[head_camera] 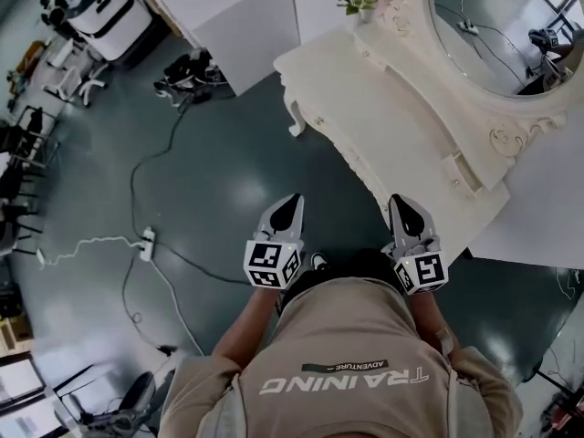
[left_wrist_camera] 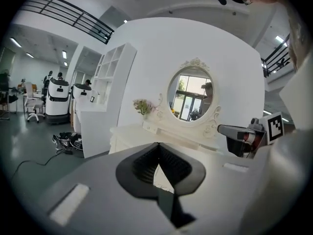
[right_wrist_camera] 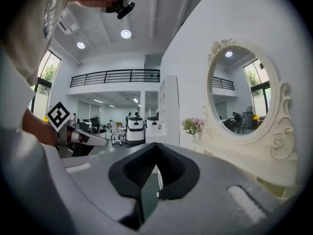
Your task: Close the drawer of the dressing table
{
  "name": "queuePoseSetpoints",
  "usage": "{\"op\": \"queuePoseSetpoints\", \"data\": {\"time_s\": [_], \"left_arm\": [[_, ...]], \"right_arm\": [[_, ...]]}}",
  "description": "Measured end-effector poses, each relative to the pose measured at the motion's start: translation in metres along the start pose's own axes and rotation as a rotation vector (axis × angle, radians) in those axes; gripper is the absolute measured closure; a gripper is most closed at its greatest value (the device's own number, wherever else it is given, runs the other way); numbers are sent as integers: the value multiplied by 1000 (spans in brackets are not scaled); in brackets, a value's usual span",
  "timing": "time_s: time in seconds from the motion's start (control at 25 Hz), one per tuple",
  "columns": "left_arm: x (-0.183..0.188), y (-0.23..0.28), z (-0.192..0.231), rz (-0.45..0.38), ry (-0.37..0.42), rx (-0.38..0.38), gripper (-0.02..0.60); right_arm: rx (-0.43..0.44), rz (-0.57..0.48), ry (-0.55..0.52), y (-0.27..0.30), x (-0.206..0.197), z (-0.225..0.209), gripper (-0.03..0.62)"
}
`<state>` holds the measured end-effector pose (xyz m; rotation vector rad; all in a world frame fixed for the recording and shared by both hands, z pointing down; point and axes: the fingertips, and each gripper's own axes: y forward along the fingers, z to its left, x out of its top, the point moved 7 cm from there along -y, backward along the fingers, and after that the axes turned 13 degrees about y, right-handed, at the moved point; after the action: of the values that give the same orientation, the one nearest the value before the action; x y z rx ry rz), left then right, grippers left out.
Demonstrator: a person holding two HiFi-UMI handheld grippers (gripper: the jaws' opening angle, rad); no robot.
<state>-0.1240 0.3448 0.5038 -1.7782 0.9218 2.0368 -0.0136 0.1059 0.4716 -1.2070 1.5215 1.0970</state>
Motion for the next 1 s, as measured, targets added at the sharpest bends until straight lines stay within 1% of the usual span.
{"op": "queuePoseSetpoints", "data": {"time_s": [0.12, 0.24, 0.44, 0.64, 0.76, 1.0], "left_arm": [[0, 16, -3, 15, -12, -42, 563], [5, 40, -11, 30, -4, -89, 563], [24, 82, -24, 54, 44, -144, 563], [55, 129, -42, 68, 101, -200, 563], [68, 161, -58, 69, 139, -234, 563], [81, 216, -96, 69, 171, -299, 563]], "right_arm": [[-52, 9, 8, -3, 1, -10, 592], [-91, 1, 27, -3, 0, -25, 592], [-134, -1, 64, 2, -2, -55, 591], [-170, -24, 77, 12, 13, -98, 592], [-196, -42, 102, 14, 16, -127, 592], [-245, -55, 115, 4, 15, -176, 592]]}}
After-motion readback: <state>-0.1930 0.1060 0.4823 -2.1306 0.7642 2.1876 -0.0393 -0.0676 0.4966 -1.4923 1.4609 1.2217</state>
